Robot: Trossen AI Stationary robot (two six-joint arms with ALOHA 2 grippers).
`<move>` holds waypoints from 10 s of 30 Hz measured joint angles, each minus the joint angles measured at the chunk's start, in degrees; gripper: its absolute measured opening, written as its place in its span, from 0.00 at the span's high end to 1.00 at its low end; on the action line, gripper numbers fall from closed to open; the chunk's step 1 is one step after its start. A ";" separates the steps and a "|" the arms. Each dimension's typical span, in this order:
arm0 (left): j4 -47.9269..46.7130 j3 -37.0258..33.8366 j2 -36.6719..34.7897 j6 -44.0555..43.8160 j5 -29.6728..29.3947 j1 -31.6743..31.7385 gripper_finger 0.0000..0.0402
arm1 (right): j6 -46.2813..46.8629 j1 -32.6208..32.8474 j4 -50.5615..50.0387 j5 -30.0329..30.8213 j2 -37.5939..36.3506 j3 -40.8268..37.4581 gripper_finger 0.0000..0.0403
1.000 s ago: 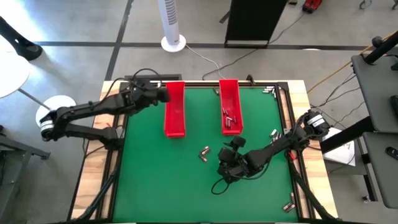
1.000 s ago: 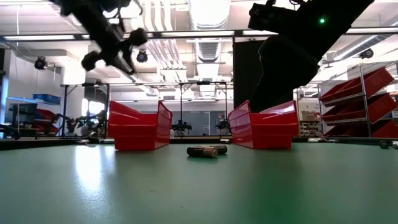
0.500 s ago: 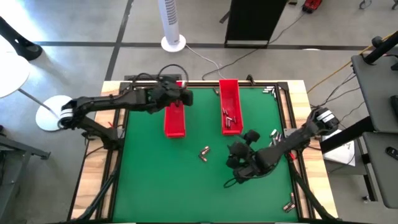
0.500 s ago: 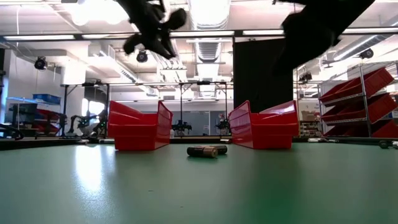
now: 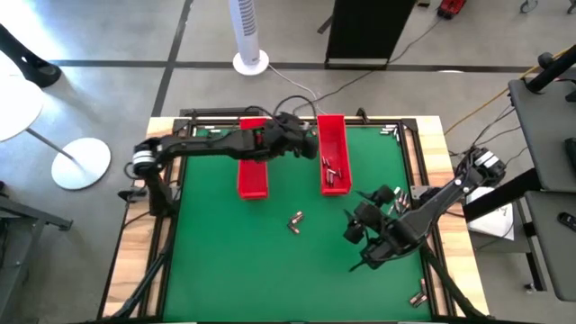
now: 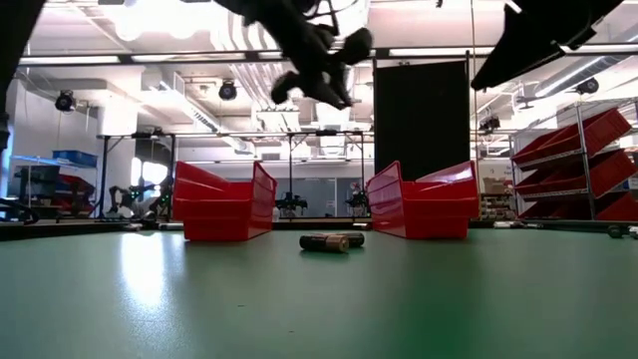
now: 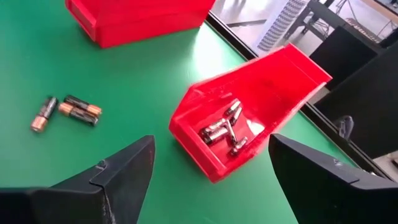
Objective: Sort batteries
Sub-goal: Put the silver battery into the right red bin
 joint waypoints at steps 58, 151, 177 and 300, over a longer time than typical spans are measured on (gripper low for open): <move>-17.11 33.60 32.13 29.77 18.99 -2.15 0.91 | 28.55 8.67 -26.64 -7.14 -2.77 -1.90 0.21; -26.51 46.60 41.54 43.65 28.18 3.68 0.82 | 26.78 8.27 -26.38 -3.99 -2.75 -1.92 0.25; -19.39 46.73 30.35 36.10 28.15 1.88 0.82 | 26.85 8.30 -25.90 -4.76 -2.75 -1.93 0.25; -12.40 -46.21 -18.61 -52.29 1.22 38.98 0.82 | 8.10 4.12 -5.37 -5.25 -1.99 -2.20 0.19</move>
